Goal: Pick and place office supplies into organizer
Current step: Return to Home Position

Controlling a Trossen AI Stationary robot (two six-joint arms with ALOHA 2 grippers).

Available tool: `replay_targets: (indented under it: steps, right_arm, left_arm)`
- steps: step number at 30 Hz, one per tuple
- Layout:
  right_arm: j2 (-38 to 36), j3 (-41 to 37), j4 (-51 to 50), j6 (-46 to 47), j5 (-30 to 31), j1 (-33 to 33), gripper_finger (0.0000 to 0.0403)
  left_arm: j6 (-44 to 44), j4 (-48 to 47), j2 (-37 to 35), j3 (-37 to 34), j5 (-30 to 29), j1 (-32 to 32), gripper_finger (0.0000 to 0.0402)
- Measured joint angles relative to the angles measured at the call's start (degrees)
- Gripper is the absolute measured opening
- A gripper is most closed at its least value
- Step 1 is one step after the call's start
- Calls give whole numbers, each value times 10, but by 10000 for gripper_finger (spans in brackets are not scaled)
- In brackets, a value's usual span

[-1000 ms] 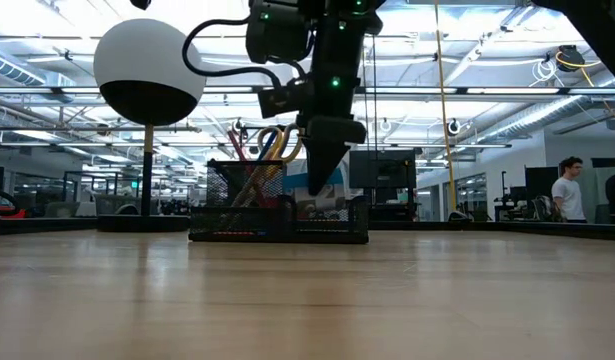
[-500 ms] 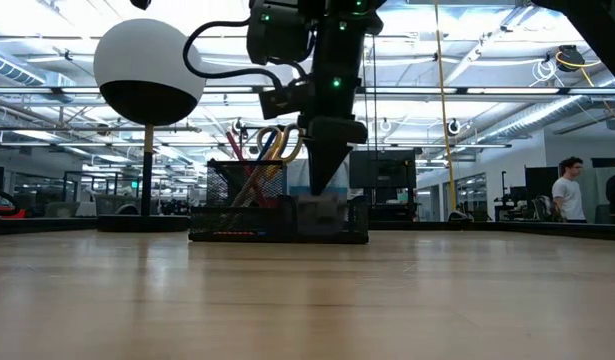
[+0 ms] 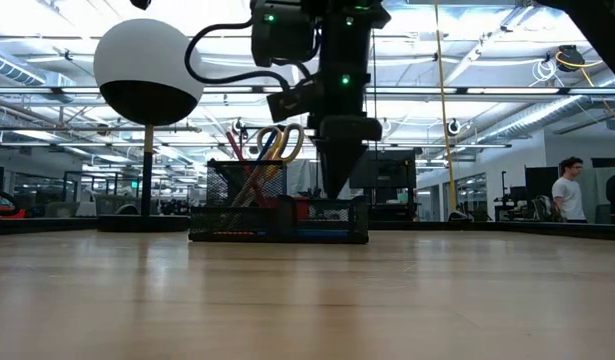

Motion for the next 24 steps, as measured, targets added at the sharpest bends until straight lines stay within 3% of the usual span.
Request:
replay_targets:
  steps: [7, 13, 24]
  right_arm:
    - [-18, 0, -11, 23, 1, 25, 116]
    - [-66, 0, 33, 33, 46, 49, 110]
    - [-157, 0, 66, 105, 45, 57, 110]
  left_arm:
    - [0, 0, 0, 0, 0, 0, 81]
    - [0, 0, 0, 0, 0, 0, 81]
    - [0, 0, 0, 0, 0, 0, 81]
